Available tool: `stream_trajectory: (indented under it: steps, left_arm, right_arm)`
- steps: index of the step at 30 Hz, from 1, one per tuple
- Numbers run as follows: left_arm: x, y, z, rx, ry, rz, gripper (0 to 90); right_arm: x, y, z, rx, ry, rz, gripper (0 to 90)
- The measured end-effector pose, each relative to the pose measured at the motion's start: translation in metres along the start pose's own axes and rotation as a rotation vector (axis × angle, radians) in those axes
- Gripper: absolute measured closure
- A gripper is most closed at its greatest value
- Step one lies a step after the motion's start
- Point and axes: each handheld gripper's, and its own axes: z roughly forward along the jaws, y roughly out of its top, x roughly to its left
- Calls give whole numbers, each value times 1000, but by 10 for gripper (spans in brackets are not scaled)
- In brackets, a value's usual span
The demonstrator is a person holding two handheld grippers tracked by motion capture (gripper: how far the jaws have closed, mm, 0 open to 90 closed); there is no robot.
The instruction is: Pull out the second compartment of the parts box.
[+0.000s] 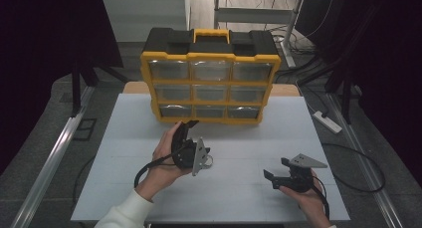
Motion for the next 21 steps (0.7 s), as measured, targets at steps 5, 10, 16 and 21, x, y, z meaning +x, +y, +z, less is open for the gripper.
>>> stream_trajectory:
  steps: [5,10,16,21]
  left_arm:
    - [2,0,1,3,5,4,70]
    - [6,1,2,7,14,9,70]
    - [10,5,3,1,23,12,71]
    - [12,7,3,0,26,15,71]
  right_arm:
    - [0,0,0,1,0,0,126]
    - [0,0,0,2,1,1,126]
    - [0,0,0,1,1,2,126]
    - [0,0,0,0,1,3,126]
